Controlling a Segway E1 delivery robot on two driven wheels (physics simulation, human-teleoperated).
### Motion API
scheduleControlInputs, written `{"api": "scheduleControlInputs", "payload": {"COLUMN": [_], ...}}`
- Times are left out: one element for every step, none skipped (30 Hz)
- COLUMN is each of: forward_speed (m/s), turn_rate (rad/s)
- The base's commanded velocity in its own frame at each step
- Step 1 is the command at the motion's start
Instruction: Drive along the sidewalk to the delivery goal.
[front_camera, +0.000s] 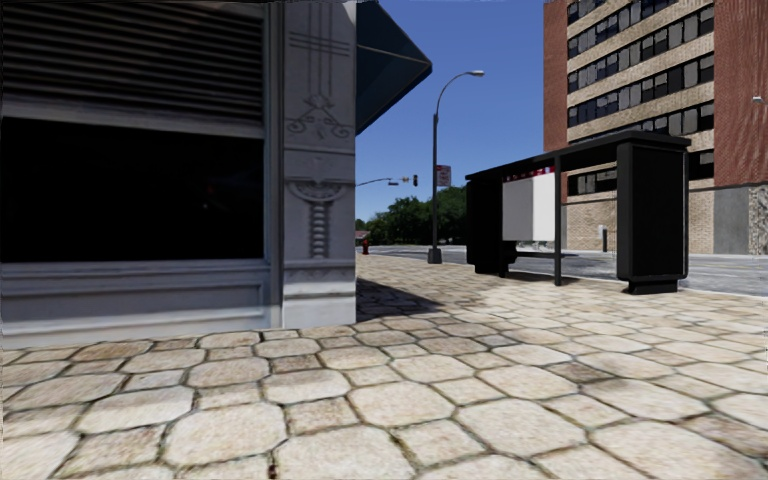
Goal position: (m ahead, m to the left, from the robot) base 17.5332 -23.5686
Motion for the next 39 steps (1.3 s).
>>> {"api": "scheduleControlInputs", "payload": {"forward_speed": [2.0, 2.0, 2.0, 2.0, 2.0, 2.0, 2.0, 2.0, 2.0, 2.0, 2.0, 2.0, 2.0, 2.0, 2.0, 2.0, 2.0, 2.0, 2.0, 2.0, 2.0, 2.0, 2.0, 2.0, 2.0, 2.0, 2.0, 2.0, 2.0, 2.0, 2.0, 2.0, 2.0, 2.0, 2.0, 2.0, 2.0, 2.0, 2.0], "turn_rate": [-0.63, -0.63, -0.63, -0.63, -0.63, -0.63, -0.63, -0.63, -0.63, -0.58, -0.11, 0.0, 0.0, 0.0, 0.0, 0.0, 0.0, 0.0, 0.0, 0.0, 0.0, 0.0, 0.0, 0.0, 0.0, 0.0, 0.0, 0.0, 0.14, 0.34, 0.34, 0.44, 0.47, 0.47, 0.47, 0.48, 0.48, 0.48, 0.48]}}
